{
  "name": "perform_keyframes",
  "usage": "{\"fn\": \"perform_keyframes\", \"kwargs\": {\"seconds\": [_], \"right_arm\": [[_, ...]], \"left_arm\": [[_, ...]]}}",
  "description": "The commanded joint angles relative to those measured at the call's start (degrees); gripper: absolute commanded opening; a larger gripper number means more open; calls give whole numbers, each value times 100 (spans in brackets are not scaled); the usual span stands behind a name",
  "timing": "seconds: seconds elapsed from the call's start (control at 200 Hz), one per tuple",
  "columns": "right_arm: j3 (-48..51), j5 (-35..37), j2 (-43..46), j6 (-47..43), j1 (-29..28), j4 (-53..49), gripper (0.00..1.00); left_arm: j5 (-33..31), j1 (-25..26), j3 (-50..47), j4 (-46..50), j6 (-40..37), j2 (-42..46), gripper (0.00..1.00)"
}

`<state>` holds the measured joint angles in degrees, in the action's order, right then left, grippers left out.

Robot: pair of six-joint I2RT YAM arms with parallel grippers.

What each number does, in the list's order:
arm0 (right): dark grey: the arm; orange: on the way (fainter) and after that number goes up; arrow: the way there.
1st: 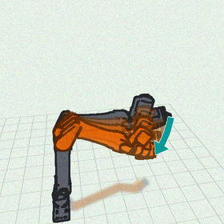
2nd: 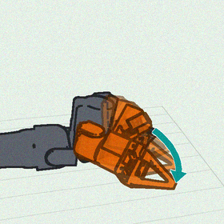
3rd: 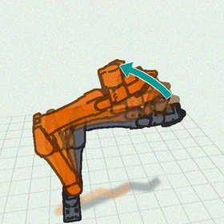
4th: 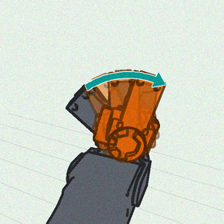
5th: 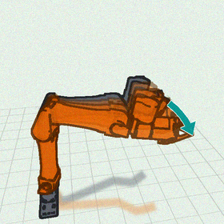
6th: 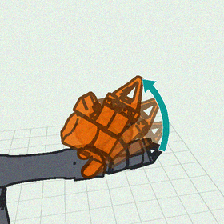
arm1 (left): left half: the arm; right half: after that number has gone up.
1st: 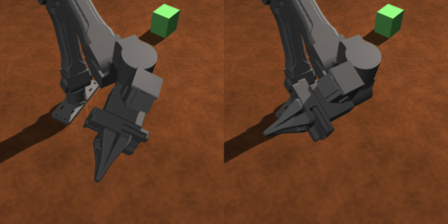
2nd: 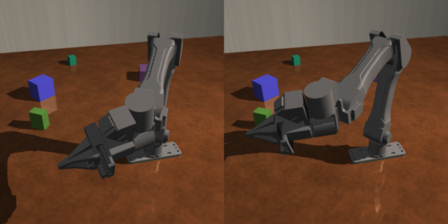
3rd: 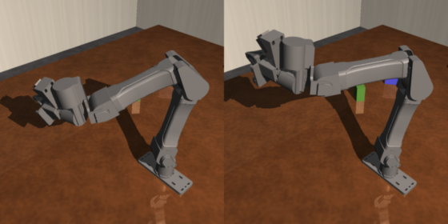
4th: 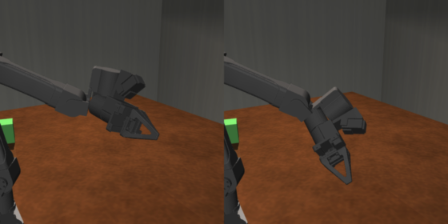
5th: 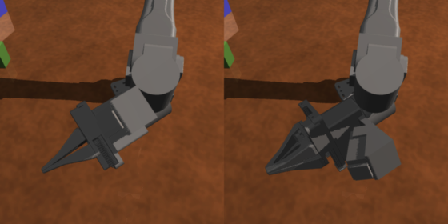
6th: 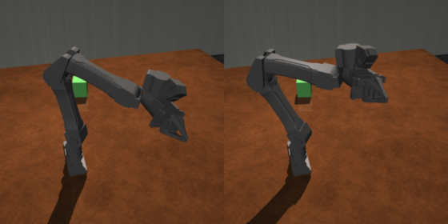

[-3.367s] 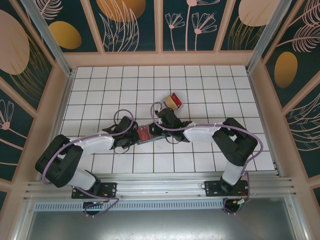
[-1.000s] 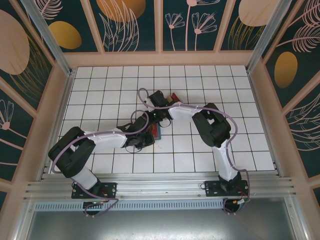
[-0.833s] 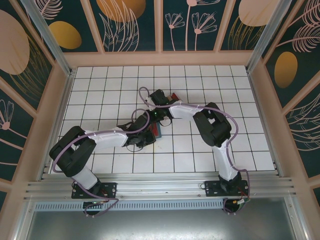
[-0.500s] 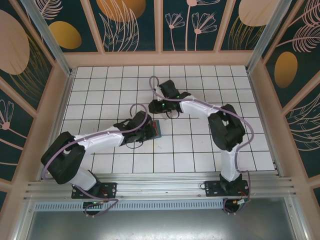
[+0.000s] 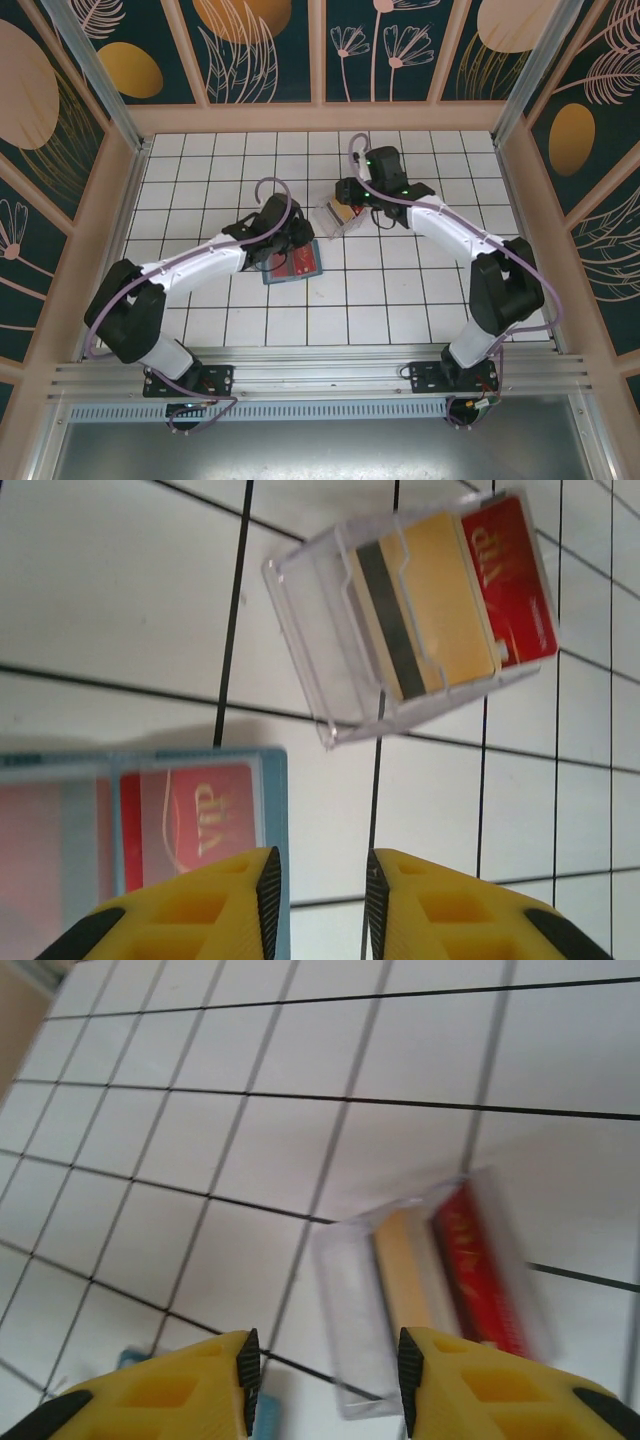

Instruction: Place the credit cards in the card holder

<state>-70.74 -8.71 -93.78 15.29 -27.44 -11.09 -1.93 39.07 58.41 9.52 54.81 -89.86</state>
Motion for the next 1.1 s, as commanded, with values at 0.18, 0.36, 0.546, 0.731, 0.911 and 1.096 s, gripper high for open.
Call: {"fn": "perform_keyframes", "kwargs": {"seconds": [0.18,0.36,0.546,0.731,0.911,1.096], "right_arm": [[218,141,22,-350,577,36,60],[-19,-5,-523,-561,625,-143,63],[-381,-168,-1038,-683,616,-412,81],[-495,-132,-1347,-643,596,-407,79],[-598,-87,-1545,-624,586,-420,77],[-697,-40,-1711,-624,571,-465,76]], "left_arm": [[330,-363,1274,-276,-363,-1141,35],[485,-449,1939,-332,-435,-1984,37],[631,-568,2263,-436,-414,-2553,38],[862,-574,2443,-509,-392,-2933,39],[883,-567,2349,-560,-346,-3043,39],[1034,-568,2168,-726,-242,-3129,39]]}}
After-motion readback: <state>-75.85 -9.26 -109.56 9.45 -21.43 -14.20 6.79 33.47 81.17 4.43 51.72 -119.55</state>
